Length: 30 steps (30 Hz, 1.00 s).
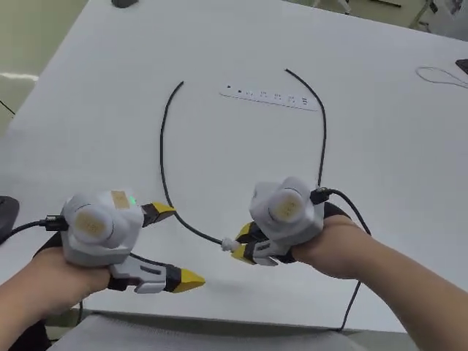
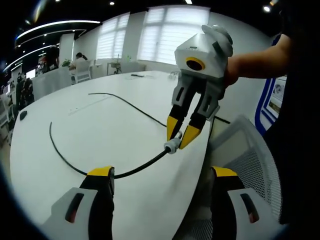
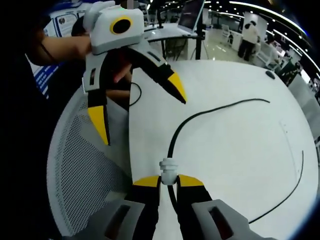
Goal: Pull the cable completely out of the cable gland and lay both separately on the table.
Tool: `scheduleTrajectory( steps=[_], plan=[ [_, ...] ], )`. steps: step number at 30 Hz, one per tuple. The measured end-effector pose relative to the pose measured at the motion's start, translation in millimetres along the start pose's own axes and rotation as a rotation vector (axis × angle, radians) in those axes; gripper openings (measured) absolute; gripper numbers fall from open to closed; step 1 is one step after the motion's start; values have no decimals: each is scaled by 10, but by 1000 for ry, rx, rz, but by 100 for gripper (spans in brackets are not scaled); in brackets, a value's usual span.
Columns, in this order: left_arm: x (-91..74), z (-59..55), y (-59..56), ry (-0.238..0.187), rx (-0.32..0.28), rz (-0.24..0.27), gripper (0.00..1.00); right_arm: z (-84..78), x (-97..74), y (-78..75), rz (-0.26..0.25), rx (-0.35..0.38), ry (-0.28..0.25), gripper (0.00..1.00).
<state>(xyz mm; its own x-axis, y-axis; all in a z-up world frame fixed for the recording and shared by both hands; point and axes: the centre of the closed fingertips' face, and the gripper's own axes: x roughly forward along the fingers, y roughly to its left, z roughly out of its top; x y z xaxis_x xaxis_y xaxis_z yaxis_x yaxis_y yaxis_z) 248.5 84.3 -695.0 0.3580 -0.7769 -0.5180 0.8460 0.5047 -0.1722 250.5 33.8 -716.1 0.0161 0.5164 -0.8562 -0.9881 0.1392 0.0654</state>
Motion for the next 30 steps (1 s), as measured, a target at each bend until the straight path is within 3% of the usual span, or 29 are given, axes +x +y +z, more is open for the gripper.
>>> scheduleTrajectory(
  steps=[9, 15, 20, 24, 30],
  plan=[
    [116, 245, -157, -58, 54, -70, 69, 71, -232, 94, 22, -61, -16, 7],
    [218, 274, -251, -80, 37, -122, 61, 125, -319, 197, 28, -125, -26, 7],
    [243, 284, -373, -92, 97, -160, 41, 130, -349, 227, 11, -185, -24, 7],
    [254, 332, -406, -116, 87, -177, 37, 107, -355, 271, 19, -210, -22, 7],
    [290, 299, -500, -96, 95, -217, 28, 78, -344, 303, 14, -247, -11, 7]
  ],
)
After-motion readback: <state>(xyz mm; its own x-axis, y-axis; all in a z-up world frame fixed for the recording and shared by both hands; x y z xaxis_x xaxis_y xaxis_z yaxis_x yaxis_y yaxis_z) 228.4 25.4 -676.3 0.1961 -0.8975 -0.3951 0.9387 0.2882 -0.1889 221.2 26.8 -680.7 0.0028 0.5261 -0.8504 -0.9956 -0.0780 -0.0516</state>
